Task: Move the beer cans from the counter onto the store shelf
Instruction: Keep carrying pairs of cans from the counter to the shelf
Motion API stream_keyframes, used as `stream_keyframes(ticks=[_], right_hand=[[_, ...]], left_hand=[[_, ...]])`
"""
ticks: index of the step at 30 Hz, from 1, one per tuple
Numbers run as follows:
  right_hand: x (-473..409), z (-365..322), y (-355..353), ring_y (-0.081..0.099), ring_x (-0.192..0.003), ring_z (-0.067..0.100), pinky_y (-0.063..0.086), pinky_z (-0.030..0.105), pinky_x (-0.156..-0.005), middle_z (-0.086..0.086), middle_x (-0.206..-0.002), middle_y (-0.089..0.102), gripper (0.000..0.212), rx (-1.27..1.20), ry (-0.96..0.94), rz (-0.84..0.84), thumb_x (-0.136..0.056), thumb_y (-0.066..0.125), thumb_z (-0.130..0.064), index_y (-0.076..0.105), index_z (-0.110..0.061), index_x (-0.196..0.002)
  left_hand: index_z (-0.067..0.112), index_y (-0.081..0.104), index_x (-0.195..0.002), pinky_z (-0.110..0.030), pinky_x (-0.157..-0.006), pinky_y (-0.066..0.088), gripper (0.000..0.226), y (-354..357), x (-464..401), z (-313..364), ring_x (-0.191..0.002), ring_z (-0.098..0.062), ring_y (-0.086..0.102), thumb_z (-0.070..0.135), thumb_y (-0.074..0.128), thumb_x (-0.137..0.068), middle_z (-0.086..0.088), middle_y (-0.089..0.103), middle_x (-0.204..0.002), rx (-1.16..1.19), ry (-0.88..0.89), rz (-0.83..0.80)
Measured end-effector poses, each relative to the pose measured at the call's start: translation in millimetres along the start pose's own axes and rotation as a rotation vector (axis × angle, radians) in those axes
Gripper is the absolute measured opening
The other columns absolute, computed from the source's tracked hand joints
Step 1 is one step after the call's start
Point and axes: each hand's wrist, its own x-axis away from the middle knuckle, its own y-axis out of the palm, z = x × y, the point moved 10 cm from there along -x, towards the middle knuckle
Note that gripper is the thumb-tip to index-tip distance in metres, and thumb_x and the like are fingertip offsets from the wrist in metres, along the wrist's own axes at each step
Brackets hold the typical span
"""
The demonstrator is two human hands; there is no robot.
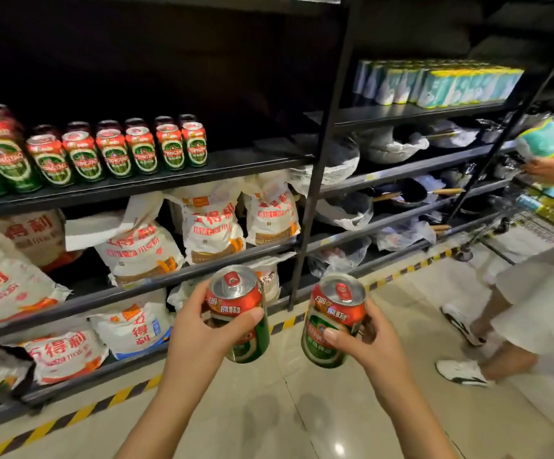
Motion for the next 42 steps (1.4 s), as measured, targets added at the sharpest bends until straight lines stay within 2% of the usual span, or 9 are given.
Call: stream_keyframes(ticks=[9, 14, 19, 23, 26, 30, 35, 39, 42], right_hand=[[-146.8, -4.4, 46.4, 0.066, -0.093, 0.004, 0.051, 0.013, -0.070, -0.012, -0.100, 0.071, 0.067, 0.001, -0.003, -0.155, -0.047, 0.079, -0.036, 0.060, -0.025, -0.110], [-215.3, -1.4, 83.3, 0.067, -0.087, 0.000, 0.051, 0.011, -0.068, -0.017, -0.093, 0.071, 0.057, -0.001, 0.019, -0.205, -0.058, 0.082, -0.007, 0.059, -0.025, -0.107], [-275.0, -4.2, 107.1, 0.067, -0.093, 0.006, 0.053, 0.016, -0.074, -0.011, -0.100, 0.071, 0.059, -0.011, 0.032, -0.176, -0.055, 0.079, -0.015, 0.060, -0.027, -0.110], [-315.8, -3.7, 113.9, 0.067, -0.096, 0.009, 0.055, 0.025, -0.081, -0.006, -0.104, 0.071, 0.061, 0.008, 0.023, -0.144, -0.055, 0.083, -0.018, 0.061, -0.027, -0.111], [-342.5, 1.1, 117.1, 0.067, -0.095, 0.008, 0.055, 0.022, -0.079, -0.004, -0.104, 0.070, 0.064, 0.004, 0.039, -0.122, -0.055, 0.086, -0.019, 0.060, -0.026, -0.113], [-381.8, -1.1, 123.0, 0.067, -0.094, 0.009, 0.055, 0.022, -0.077, -0.004, -0.102, 0.070, 0.071, 0.003, 0.037, -0.125, -0.045, 0.086, -0.032, 0.060, -0.026, -0.111], [-444.5, -5.5, 126.0, 0.067, -0.089, 0.007, 0.052, 0.016, -0.071, -0.006, -0.096, 0.070, 0.061, 0.013, 0.022, -0.158, -0.051, 0.085, -0.018, 0.059, -0.024, -0.107], [-496.6, -9.8, 126.7, 0.067, -0.089, 0.006, 0.053, 0.016, -0.071, -0.004, -0.099, 0.070, 0.060, 0.017, 0.003, -0.190, -0.060, 0.086, -0.003, 0.058, -0.023, -0.109], [-533.6, -12.7, 130.4, 0.067, -0.089, 0.004, 0.052, 0.015, -0.072, -0.003, -0.102, 0.069, 0.058, 0.029, -0.028, -0.223, -0.064, 0.083, -0.002, 0.056, -0.022, -0.110]], left_hand=[[0.031, 0.052, -0.115, -0.021, -0.071, 0.045, 0.056, -21.3, -117.3, -6.3, -0.097, -0.003, 0.055, 0.022, 0.078, -0.067, 0.014, 0.060, -0.103, -0.017, -0.043, 0.161], [0.032, 0.052, -0.114, -0.020, -0.068, 0.044, 0.053, -44.5, -185.7, -12.1, -0.095, -0.006, 0.057, 0.023, 0.077, -0.068, 0.011, 0.061, -0.103, -0.025, -0.057, 0.209], [0.033, 0.054, -0.111, -0.024, -0.071, 0.046, 0.051, -57.5, -256.2, -9.2, -0.095, -0.007, 0.058, 0.020, 0.079, -0.068, 0.010, 0.062, -0.103, -0.015, -0.057, 0.193], [0.035, 0.054, -0.106, -0.015, -0.064, 0.042, 0.046, -46.4, -304.3, 2.5, -0.084, 0.003, 0.059, 0.020, 0.078, -0.070, 0.014, 0.062, -0.098, -0.042, -0.018, 0.125], [0.036, 0.056, -0.102, -0.010, -0.060, 0.046, 0.044, -35.0, -331.6, 8.7, -0.081, 0.011, 0.059, 0.021, 0.079, -0.068, 0.015, 0.065, -0.094, -0.058, 0.006, 0.097], [0.036, 0.057, -0.104, -0.013, -0.065, 0.048, 0.049, -19.6, -366.6, 9.3, -0.086, 0.007, 0.062, 0.021, 0.082, -0.065, 0.013, 0.067, -0.097, -0.027, 0.006, 0.085], [0.032, 0.054, -0.111, -0.014, -0.072, 0.048, 0.057, -4.0, -412.6, 11.2, -0.090, 0.008, 0.060, 0.019, 0.083, -0.064, 0.011, 0.063, -0.107, -0.021, 0.012, 0.128], [0.029, 0.054, -0.114, -0.007, -0.069, 0.048, 0.058, 12.2, -449.2, 15.4, -0.090, 0.006, 0.061, 0.013, 0.082, -0.065, 0.011, 0.064, -0.107, -0.018, 0.024, 0.150], [0.031, 0.054, -0.114, -0.005, -0.069, 0.045, 0.057, 26.2, -475.5, 19.0, -0.089, 0.008, 0.060, 0.014, 0.081, -0.067, 0.013, 0.064, -0.106, -0.053, 0.060, 0.164]])
